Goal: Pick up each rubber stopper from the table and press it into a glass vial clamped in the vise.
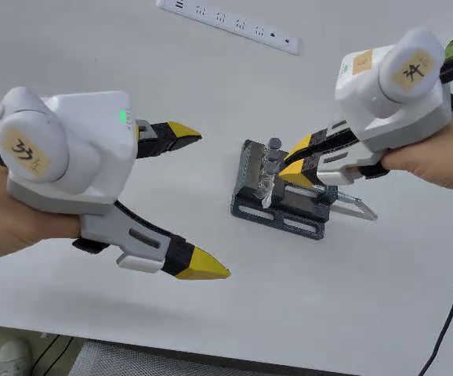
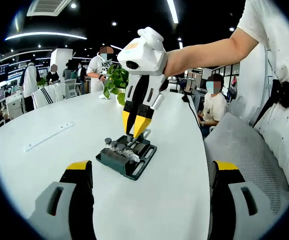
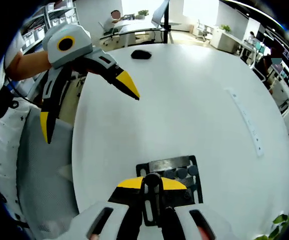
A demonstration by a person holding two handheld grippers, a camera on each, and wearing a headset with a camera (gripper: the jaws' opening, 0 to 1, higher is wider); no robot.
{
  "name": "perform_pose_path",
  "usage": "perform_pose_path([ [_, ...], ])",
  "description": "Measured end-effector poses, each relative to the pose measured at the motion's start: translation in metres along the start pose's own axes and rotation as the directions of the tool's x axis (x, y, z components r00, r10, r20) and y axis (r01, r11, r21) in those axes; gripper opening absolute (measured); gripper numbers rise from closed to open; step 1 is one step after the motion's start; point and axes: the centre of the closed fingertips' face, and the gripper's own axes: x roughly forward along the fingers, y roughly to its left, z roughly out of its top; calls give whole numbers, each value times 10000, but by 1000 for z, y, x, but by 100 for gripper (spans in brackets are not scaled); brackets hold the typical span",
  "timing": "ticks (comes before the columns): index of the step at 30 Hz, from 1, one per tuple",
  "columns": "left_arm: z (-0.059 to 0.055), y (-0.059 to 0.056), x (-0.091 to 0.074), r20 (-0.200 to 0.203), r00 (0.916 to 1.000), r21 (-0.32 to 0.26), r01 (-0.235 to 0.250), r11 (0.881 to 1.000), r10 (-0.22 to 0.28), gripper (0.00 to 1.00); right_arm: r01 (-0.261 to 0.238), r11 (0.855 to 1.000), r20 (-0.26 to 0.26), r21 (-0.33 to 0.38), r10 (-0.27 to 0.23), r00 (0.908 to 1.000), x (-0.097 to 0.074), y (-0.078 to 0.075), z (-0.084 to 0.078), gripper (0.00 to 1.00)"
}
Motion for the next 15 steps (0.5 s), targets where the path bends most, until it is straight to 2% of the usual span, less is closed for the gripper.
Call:
perform_pose_path([
  [2, 0, -1, 0, 82, 10000, -1, 15, 10000, -15, 99, 11, 10000, -288, -78, -13, 9996, 5, -2, -4, 6],
  [15, -4, 2, -2, 225, 9997, -173, 22, 9998, -18, 99, -172, 9997, -927, -190, 154, 9956, 21, -4, -11, 6],
])
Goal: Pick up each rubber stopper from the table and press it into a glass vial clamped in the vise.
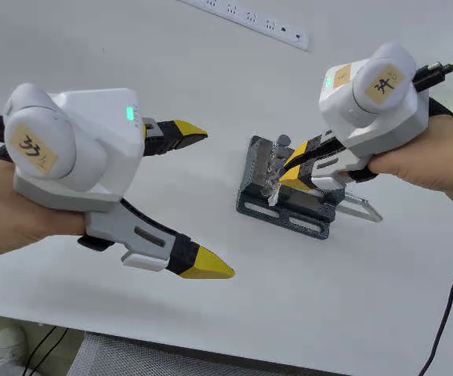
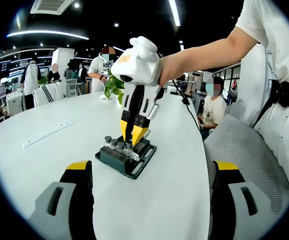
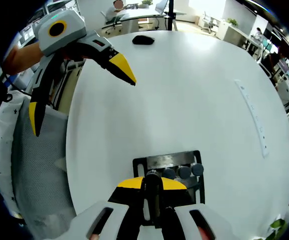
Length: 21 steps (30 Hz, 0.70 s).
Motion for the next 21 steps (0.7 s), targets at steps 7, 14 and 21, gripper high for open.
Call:
perform_pose_path([
  [7, -2, 1, -1, 73, 10000, -110, 38, 9999, -38, 99, -70, 10000, -206, 18, 70, 9998, 5, -1, -2, 6],
  [14, -1, 0, -1, 129, 9999, -145, 94, 9999, -92, 99, -60, 9999, -362, 132, 65, 9993, 8, -2, -1, 6],
  [21, -1, 0, -1, 172, 9998, -186, 96, 9998, -93, 99, -103, 9999, -562, 39, 105, 9984, 9, -3, -2, 6],
])
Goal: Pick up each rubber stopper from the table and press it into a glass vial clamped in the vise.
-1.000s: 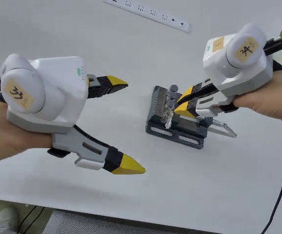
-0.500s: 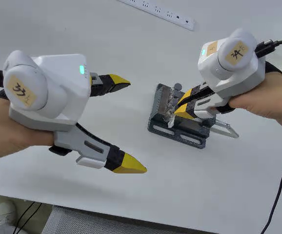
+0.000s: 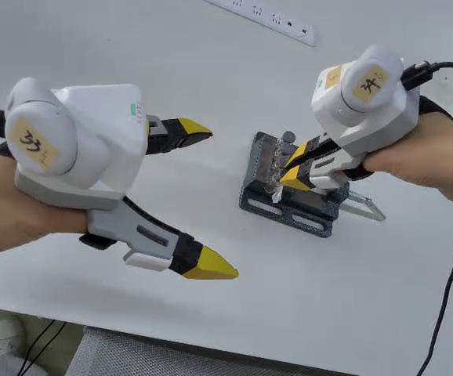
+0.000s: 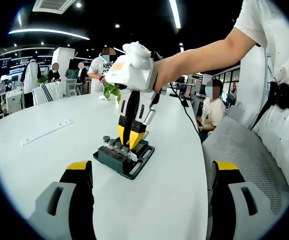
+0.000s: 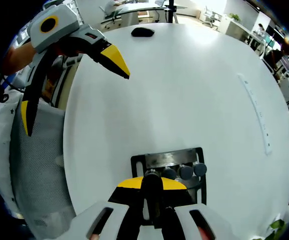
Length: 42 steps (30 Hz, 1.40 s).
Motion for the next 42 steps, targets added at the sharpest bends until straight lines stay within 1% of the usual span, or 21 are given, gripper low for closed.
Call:
perform_pose_path([
  [5, 1, 0, 1, 25, 10000, -35, 6, 10000, -6, 99, -88, 10000, -117, 34, 88, 9999, 0, -1, -1, 6],
  [8, 1, 0, 1, 37, 10000, -72, 13, 10000, -13, 99, -112, 9998, -300, -135, 108, 9995, 0, 1, -1, 6],
  [11, 1, 0, 1, 60, 10000, -82, 10, 10000, -9, 99, -118, 9994, -472, -311, 103, 9988, 0, -1, -1, 6],
  [15, 1, 1, 2, 64, 10000, -95, 22, 10000, -21, 99, -180, 9994, -618, -299, 161, 9980, 0, -1, -1, 5],
  [22, 3, -1, 3, 150, 9999, -139, 42, 9999, -40, 99, -70, 9992, -852, -404, 36, 9964, 0, 1, 0, 5],
  [25, 3, -2, 4, 153, 9999, -158, 59, 9999, -57, 99, -92, 9993, -932, -371, 57, 9956, 1, 1, 0, 5],
  [28, 5, -3, 5, 240, 9997, -185, 84, 9998, -79, 99, -71, 9993, -982, -358, 35, 9952, 2, 1, 0, 5],
  [30, 7, -3, 6, 267, 9996, -175, 106, 9998, -101, 98, -63, 9993, -982, -379, 26, 9952, 2, 1, 0, 5],
  [33, 7, -4, 8, 239, 9996, -144, 128, 9998, -125, 98, -74, 9992, -838, -403, 40, 9965, 1, 2, -1, 6],
  [36, 10, -7, 8, 260, 9995, -118, 196, 9997, -193, 98, -87, 9989, -738, -465, 52, 9973, 1, 2, 0, 7],
  [42, 9, -9, 9, 243, 9995, -185, 191, 9996, -187, 98, -110, 9988, -638, -474, 80, 9979, 1, 2, -1, 7],
])
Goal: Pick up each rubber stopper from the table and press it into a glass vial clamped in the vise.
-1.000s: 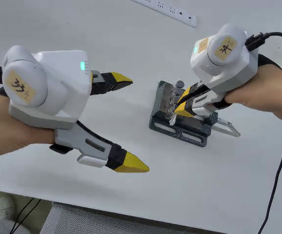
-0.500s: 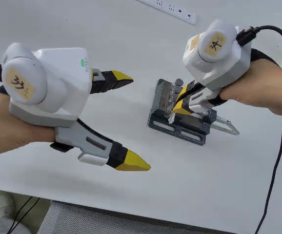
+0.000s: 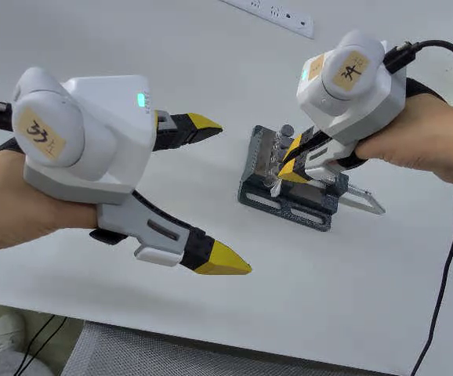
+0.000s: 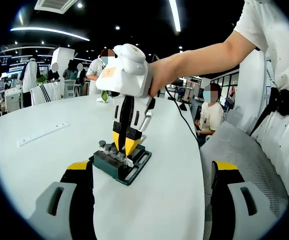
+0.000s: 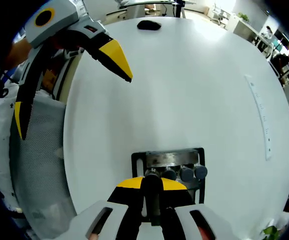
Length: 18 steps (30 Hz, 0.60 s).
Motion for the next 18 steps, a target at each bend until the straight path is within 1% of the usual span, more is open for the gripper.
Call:
perform_pose_path([
  [11, 0, 1, 0, 69, 10000, -49, -33, 10000, 34, 98, 30, 9997, 225, 235, -35, 9997, 0, -1, -1, 8],
  [18, -1, -2, 2, 55, 10000, -98, 38, 9999, -38, 97, 140, 9991, 399, 407, -156, 9991, -1, 1, -1, 8],
])
